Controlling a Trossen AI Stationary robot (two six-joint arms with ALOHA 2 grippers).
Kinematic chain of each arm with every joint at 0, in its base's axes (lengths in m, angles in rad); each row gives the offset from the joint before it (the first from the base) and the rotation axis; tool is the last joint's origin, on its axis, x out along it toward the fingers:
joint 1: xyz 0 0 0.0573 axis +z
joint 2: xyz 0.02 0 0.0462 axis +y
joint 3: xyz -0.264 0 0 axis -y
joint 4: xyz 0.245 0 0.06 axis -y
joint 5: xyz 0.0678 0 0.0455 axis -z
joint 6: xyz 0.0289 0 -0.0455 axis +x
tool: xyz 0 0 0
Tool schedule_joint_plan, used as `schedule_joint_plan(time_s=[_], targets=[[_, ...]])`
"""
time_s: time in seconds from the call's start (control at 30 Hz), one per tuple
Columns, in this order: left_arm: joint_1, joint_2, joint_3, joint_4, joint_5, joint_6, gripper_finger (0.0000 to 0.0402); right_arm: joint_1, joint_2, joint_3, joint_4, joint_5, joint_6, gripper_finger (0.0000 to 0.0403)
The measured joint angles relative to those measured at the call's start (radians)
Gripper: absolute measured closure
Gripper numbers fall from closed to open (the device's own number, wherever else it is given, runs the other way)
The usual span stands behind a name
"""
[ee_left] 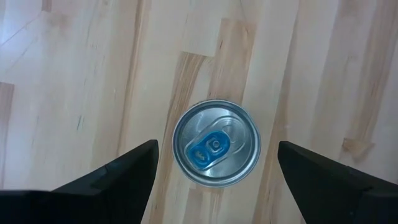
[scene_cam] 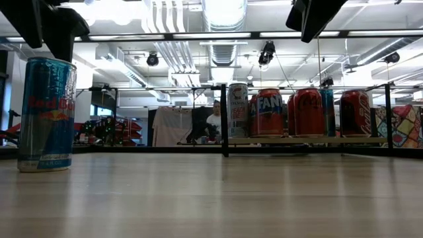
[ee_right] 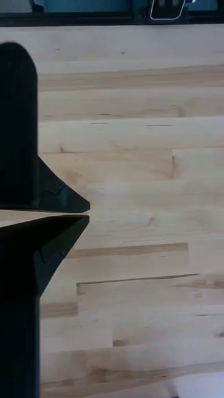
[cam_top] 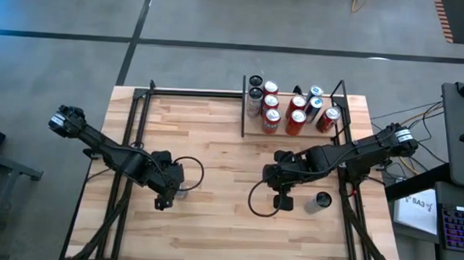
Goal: Place canned beverage on shelf
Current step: Put the blue soda can on the shelf aligned with the other blue soda cans
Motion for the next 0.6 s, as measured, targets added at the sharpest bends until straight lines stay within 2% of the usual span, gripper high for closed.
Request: schedule_joint_plan(time_s=[0.6], targets=[[0.000,0.001,-0.037,0.019,-0.015,-0.002,0.0086,0.000,0.000,-0.033,0.007,-0.001,0.029,0.0394]])
